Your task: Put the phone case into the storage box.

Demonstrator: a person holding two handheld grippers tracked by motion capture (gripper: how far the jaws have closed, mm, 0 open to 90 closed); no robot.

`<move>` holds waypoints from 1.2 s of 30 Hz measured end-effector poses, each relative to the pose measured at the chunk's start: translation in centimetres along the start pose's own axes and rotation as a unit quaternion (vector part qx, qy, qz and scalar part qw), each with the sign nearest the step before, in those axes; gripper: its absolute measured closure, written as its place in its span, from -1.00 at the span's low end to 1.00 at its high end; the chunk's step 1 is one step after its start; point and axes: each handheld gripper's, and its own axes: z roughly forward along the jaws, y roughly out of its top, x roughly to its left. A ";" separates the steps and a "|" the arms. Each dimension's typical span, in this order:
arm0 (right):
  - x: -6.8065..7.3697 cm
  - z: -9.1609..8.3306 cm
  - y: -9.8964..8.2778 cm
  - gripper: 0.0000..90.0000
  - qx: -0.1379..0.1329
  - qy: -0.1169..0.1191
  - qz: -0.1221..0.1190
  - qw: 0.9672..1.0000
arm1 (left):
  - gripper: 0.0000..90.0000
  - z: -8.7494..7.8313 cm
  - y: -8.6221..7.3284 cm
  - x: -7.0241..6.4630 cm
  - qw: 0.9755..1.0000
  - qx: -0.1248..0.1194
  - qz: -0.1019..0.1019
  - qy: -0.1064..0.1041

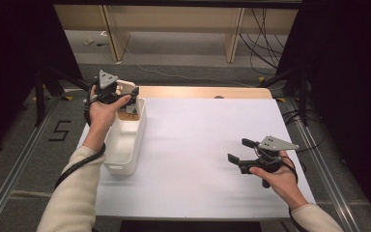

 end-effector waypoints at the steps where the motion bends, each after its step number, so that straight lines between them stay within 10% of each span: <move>1: 0.0 0.0 0.0 -0.66 0.000 0.000 0.000 1.000 | -0.75 0.0 0.0 0.0 1.000 0.000 0.000 0.000; 36: 0.0 0.0 0.0 -0.66 0.000 0.001 -0.001 1.000 | -0.76 1.3 0.1 0.7 1.000 0.008 -0.006 0.006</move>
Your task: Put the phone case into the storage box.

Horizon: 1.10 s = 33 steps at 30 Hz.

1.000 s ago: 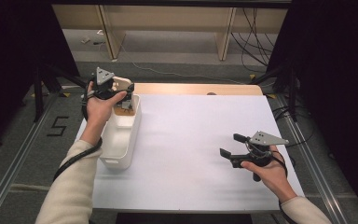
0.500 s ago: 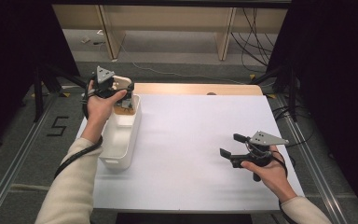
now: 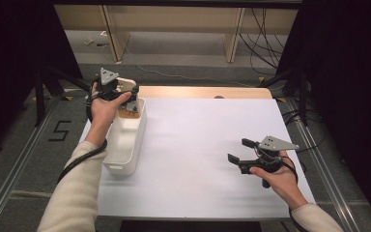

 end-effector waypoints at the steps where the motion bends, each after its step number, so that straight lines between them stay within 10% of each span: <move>1: 0.0 0.0 0.0 -0.66 0.000 0.000 0.000 1.000 | -0.76 0.0 0.0 0.0 1.000 0.001 -0.001 0.000; 33: 0.0 0.0 0.0 -0.66 0.001 0.000 0.001 1.000 | -0.76 1.2 0.1 0.3 1.000 0.010 -0.001 0.000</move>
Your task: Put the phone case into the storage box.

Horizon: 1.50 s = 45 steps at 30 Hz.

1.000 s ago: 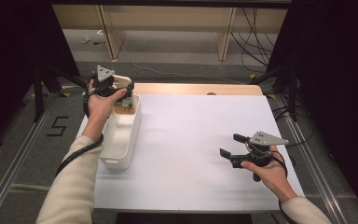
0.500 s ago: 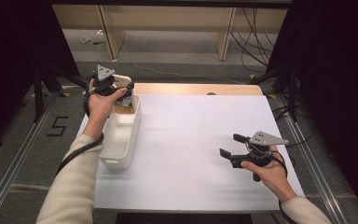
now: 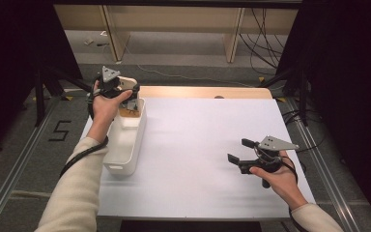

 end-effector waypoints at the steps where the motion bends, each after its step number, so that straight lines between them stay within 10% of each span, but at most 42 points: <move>1: 0.0 0.0 0.0 -0.66 0.000 0.000 0.000 1.000 | -0.76 0.1 0.0 0.0 1.000 0.000 -0.001 0.000; 45: -0.1 0.0 0.0 -0.65 0.002 0.000 0.000 1.000 | -0.76 1.6 -0.3 0.4 1.000 0.012 -0.006 -0.001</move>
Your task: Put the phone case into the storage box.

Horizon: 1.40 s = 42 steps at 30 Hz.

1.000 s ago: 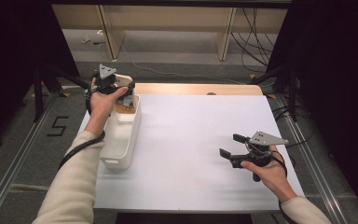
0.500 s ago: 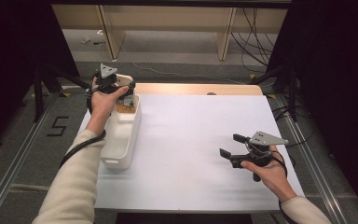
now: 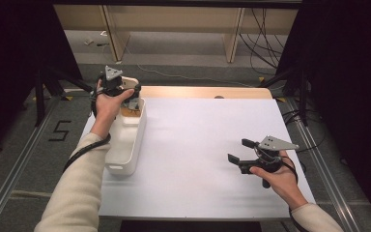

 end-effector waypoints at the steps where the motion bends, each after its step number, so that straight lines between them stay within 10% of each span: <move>1: 0.0 0.0 0.0 -0.65 0.000 0.000 0.000 1.000 | -0.76 0.0 0.0 0.0 1.000 0.001 0.000 0.000; 42: 0.0 0.0 0.0 -0.65 0.002 0.000 -0.001 1.000 | -0.76 0.9 0.3 0.3 1.000 0.005 -0.005 0.003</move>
